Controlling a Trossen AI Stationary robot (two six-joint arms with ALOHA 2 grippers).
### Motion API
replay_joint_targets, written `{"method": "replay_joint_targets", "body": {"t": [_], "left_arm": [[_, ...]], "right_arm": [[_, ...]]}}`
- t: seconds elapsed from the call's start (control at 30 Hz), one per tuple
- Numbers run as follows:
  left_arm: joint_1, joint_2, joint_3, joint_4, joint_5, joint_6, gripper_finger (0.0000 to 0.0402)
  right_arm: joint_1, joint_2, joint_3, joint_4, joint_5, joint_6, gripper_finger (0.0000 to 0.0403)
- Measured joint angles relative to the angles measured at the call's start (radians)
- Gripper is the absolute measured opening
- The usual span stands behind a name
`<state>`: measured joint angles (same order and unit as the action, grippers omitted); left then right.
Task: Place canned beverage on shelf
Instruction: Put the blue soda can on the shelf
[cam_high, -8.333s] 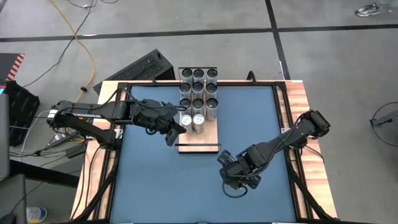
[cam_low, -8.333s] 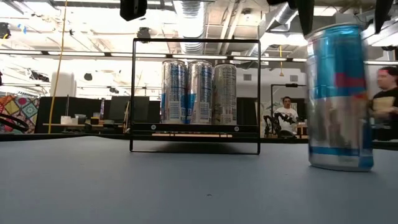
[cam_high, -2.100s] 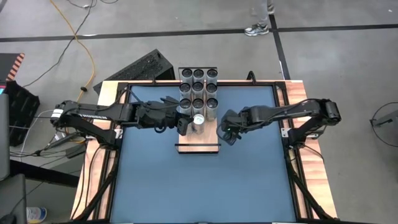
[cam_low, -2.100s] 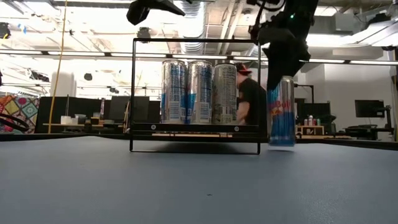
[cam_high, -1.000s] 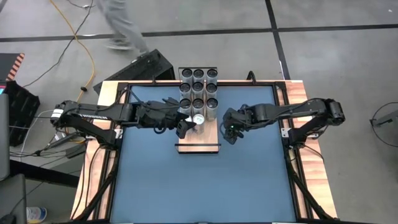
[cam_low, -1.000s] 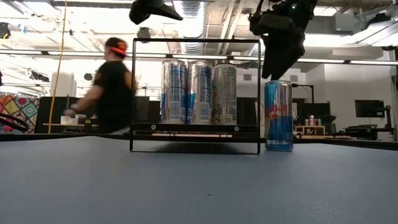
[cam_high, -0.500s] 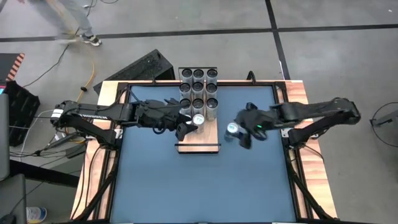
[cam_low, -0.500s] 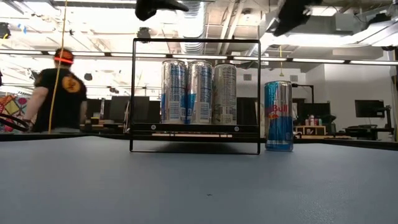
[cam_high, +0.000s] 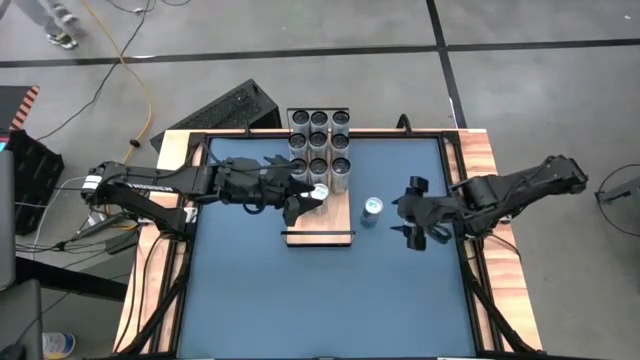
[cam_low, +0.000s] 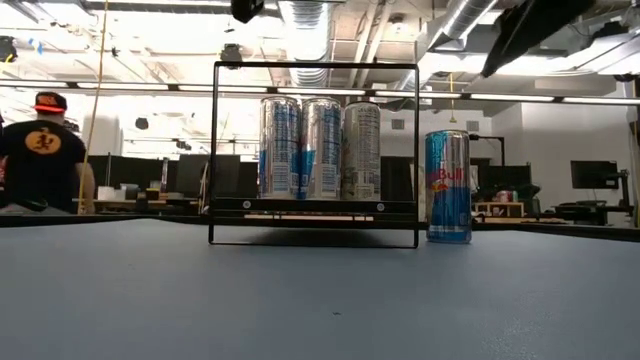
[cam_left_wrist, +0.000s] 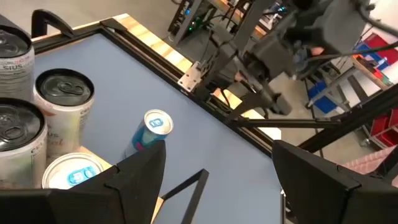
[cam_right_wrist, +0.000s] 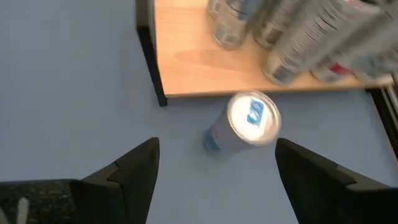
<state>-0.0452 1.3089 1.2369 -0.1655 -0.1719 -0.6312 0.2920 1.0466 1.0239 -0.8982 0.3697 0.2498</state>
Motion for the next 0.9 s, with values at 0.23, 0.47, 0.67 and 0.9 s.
{"method": "replay_joint_targets", "body": {"t": [0.23, 0.47, 0.67, 0.9], "left_arm": [[0.0, 0.0, 0.0, -0.001, -0.009, -0.003, 0.0279], [0.0, 0.0, 0.0, -0.001, 0.0, -0.007, 0.0279], [0.0, 0.001, 0.0, -0.003, 0.0, -0.011, 0.0279], [0.0, 0.001, 0.0, -0.01, 0.0, -0.013, 0.0279]], "right_arm": [[-0.061, 0.064, -0.06, 0.092, 0.024, -0.102, 0.0305], [-0.131, 0.09, -0.059, 0.142, -0.015, -0.32, 0.0305], [-0.224, 0.139, -0.061, 0.178, -0.139, -0.492, 0.0304], [-0.3, 0.222, -0.059, 0.225, -0.246, -0.582, 0.0304]]}}
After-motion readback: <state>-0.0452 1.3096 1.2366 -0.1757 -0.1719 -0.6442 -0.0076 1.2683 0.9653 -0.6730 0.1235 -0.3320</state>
